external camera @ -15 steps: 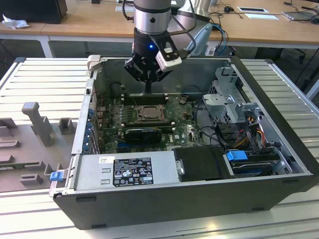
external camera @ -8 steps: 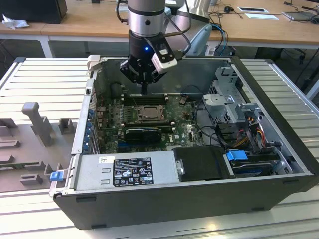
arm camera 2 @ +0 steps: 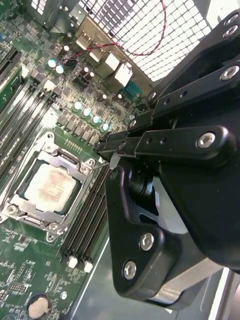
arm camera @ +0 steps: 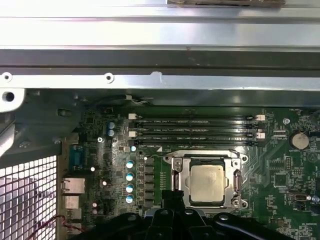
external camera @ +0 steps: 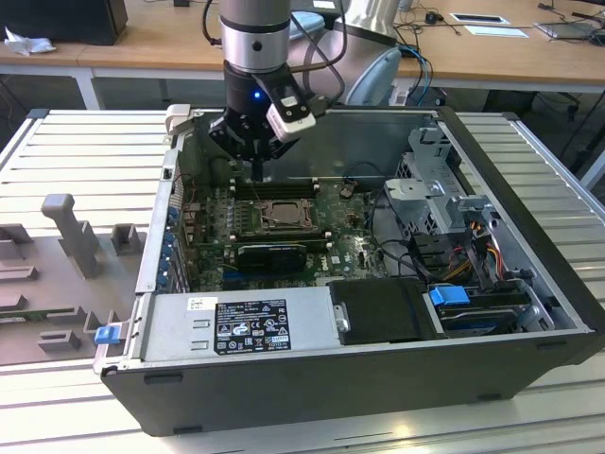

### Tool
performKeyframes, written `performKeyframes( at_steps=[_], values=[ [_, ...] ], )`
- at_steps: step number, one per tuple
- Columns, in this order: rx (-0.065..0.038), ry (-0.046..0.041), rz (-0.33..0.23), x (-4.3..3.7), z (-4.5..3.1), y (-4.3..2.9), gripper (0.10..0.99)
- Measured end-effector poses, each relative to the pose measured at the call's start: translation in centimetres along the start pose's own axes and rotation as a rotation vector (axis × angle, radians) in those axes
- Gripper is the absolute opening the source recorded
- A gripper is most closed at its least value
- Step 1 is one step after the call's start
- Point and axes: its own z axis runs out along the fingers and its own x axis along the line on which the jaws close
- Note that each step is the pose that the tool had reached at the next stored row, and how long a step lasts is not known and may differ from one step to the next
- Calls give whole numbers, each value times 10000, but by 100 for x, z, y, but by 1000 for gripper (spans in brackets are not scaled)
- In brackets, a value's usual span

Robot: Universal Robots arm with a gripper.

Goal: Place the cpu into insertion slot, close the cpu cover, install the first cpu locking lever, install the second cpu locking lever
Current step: 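Install the first cpu locking lever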

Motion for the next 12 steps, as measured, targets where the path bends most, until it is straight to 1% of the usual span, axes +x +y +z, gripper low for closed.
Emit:
performKeyframes(
  at_steps=[4,6,12],
  values=[
    [0,1,-7,44,0,0,106],
    [0,1,-11,81,0,0,106],
    [0,2,-17,144,0,0,106]
  ],
)
